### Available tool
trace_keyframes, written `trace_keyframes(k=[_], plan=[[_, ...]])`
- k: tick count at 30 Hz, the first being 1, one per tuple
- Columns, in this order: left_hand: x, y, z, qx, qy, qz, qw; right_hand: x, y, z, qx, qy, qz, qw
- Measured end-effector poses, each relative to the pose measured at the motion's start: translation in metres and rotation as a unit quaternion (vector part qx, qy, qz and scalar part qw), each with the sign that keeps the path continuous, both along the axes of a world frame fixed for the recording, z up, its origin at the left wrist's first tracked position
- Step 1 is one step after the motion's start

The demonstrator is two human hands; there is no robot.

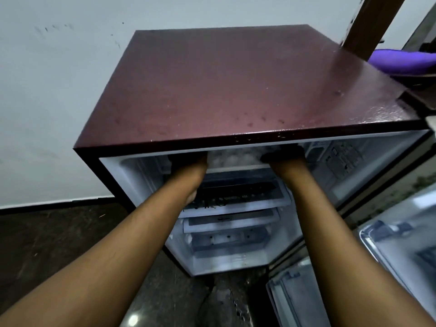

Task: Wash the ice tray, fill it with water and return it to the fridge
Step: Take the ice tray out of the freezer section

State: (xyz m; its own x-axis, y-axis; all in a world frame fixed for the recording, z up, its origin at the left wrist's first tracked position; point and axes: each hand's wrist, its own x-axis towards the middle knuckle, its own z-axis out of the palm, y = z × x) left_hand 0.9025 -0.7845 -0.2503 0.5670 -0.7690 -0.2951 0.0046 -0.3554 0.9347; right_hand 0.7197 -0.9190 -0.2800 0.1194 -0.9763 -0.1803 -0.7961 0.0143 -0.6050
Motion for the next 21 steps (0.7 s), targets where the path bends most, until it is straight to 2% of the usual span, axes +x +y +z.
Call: trace_keyframes(k=[2,4,7,11,16,21], plan=[[0.001,0.014,-0.007,-0.011,0.068,0.015,0.998,-0.007,0.026,0.008,0.036,-0.101,-0.03,0.994],[0.003,0.032,-0.006,0.018,0.132,0.031,0.991,-0.018,0.059,0.014,0.066,-0.191,-0.054,0.978],[0.0,0.062,-0.001,0.049,0.183,0.04,0.981,-0.03,0.103,0.018,0.082,-0.26,-0.085,0.958],[0.0,0.107,0.006,0.08,0.193,0.047,0.977,-0.042,0.164,0.033,0.1,-0.318,-0.106,0.937],[-0.006,0.152,0.026,0.056,0.213,0.044,0.975,-0.057,0.224,0.044,0.135,-0.356,-0.109,0.918],[-0.009,0.197,0.045,0.058,0.285,-0.038,0.956,-0.078,0.274,0.067,0.141,-0.374,-0.124,0.908]])
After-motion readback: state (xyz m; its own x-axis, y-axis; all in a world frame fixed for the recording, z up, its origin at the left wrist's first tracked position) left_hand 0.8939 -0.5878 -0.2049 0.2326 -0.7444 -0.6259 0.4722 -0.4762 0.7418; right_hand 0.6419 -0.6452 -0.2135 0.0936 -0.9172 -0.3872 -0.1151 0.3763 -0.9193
